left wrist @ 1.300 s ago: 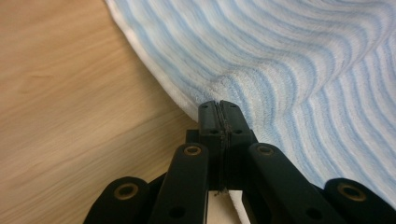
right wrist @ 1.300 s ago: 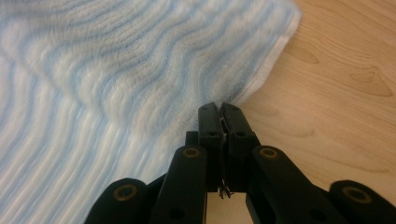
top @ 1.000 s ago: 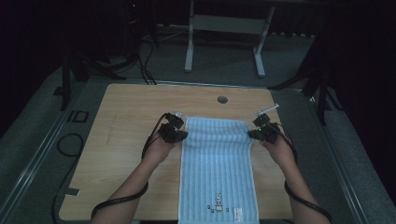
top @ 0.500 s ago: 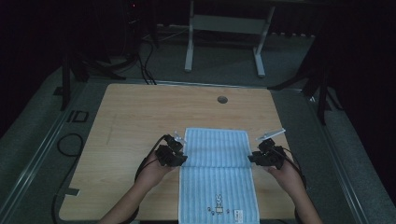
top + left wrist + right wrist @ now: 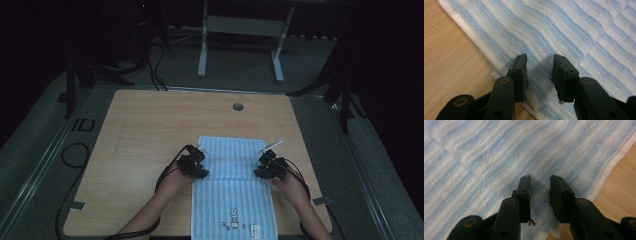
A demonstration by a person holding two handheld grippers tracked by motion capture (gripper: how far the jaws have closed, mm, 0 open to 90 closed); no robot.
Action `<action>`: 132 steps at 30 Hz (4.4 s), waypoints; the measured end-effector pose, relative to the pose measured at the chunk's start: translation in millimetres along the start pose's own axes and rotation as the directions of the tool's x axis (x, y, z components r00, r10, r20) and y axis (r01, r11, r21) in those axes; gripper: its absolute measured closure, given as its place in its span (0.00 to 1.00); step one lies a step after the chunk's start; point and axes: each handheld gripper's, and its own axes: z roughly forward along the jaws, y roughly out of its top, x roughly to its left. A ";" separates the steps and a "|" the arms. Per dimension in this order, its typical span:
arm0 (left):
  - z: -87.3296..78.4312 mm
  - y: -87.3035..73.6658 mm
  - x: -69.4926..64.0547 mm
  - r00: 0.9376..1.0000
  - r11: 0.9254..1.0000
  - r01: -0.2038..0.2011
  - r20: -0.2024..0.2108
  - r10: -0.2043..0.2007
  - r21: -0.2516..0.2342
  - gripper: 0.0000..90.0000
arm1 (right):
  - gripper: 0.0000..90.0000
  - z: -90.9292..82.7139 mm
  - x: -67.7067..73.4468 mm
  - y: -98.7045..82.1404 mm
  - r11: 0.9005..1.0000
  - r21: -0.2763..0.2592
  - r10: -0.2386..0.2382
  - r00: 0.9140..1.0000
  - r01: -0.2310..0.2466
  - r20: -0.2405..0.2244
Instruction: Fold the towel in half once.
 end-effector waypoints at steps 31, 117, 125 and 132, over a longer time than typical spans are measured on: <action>-13.1 -7.1 45.2 0.997 0.997 0.024 -0.069 -0.019 0.070 0.70 | 0.75 25.5 14.5 62.3 0.997 0.070 -0.008 0.999 0.010 -0.031; -109.9 -45.1 25.1 0.999 0.929 0.023 0.041 -0.009 -0.369 0.96 | 0.99 -87.4 19.9 37.6 0.952 -0.278 -0.126 0.992 0.130 0.032; -70.4 -87.2 12.7 0.991 0.959 0.080 0.127 -0.046 -0.274 0.96 | 0.99 -47.2 32.0 -12.8 0.969 -0.231 -0.105 0.992 0.086 -0.070; -52.3 -92.7 7.0 0.992 0.970 0.078 0.114 -0.053 -0.231 0.96 | 0.99 -25.0 35.5 -27.8 0.980 -0.186 -0.095 0.990 0.075 -0.105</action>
